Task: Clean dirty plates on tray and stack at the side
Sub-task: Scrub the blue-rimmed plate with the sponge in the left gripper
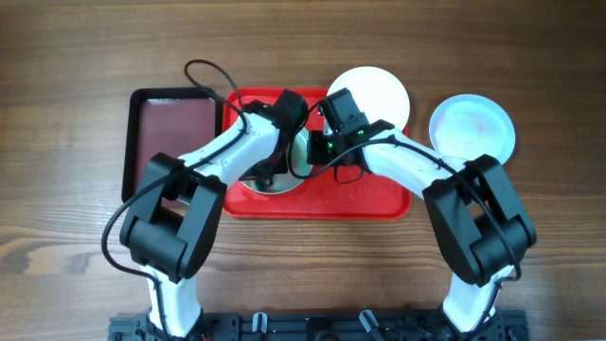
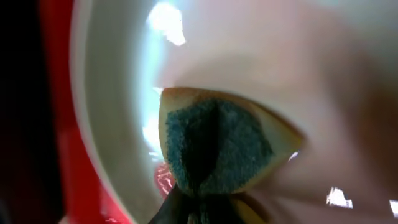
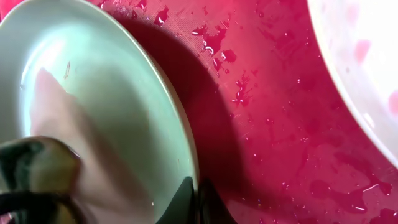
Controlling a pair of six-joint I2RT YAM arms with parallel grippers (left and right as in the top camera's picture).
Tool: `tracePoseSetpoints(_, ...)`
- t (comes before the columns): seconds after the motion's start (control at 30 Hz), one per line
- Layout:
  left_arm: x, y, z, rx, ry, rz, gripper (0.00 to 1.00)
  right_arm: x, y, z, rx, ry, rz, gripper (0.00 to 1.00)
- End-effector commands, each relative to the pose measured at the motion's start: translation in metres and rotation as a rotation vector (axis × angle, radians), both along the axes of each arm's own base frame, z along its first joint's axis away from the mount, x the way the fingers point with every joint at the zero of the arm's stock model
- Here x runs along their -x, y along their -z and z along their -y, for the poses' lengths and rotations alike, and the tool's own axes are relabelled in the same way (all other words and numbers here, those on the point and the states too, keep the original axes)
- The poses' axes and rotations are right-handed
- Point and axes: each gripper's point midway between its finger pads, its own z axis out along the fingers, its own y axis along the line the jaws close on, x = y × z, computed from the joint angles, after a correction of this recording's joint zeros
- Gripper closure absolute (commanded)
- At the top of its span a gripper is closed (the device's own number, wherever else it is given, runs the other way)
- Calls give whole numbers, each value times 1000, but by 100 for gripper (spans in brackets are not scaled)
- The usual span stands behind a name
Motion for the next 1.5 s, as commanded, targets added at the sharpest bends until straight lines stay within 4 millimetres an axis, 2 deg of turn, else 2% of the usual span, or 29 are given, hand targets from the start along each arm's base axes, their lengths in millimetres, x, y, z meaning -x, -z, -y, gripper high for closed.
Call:
tracePoseSetpoints(0.0, 2, 8, -52, -260, -147, 91, 96, -6, 4, 5, 25, 16, 9, 96)
tracePoseSetpoints(0.1, -17, 6, -51, -262, -156, 185, 96, -6, 4, 5, 25, 16, 10, 96)
tracePoseSetpoints(0.23, -45, 10, -30, -154, -170, 299, 96, -6, 4, 5, 27, 12, 11, 96)
tracePoseSetpoints(0.3, -56, 19, -3, -19, -53, 267, 96, -6, 4, 5, 27, 12, 11, 96)
tracePoseSetpoints(0.37, -61, 27, 42, 187, 163, 203, 96, -6, 3, 4, 24, 3, 15, 96)
tracePoseSetpoints(0.4, -61, 27, 62, 281, 260, 184, 96, -5, 3, 2, 19, -9, 14, 96)
tracePoseSetpoints(0.57, -50, 22, 107, 505, 497, 133, 96, 3, -1, -9, -31, -100, 10, 96)
tracePoseSetpoints(0.83, -17, 13, 138, 733, 645, 21, 96, 30, -9, -48, -108, -299, 27, 96)
tracePoseSetpoints(0.9, -11, 14, 137, 736, 641, -4, 96, 32, -9, -51, -109, -306, 30, 96)
tracePoseSetpoints(0.97, -17, 19, 123, 675, 569, -1, 96, 31, -9, -51, -110, -304, 30, 96)
tracePoseSetpoints(1.1, -52, 29, 63, 442, 237, 96, 96, 31, -9, -51, -111, -302, 29, 96)
tracePoseSetpoints(1.23, -73, 30, 4, 293, -103, 195, 96, 31, -9, -51, -110, -302, 29, 96)
tracePoseSetpoints(1.33, -74, 31, -17, 273, -251, 209, 96, 32, -9, -51, -110, -302, 27, 96)
tracePoseSetpoints(1.47, -64, 33, -26, 250, -307, 177, 96, 31, -8, -50, -104, -292, 27, 96)
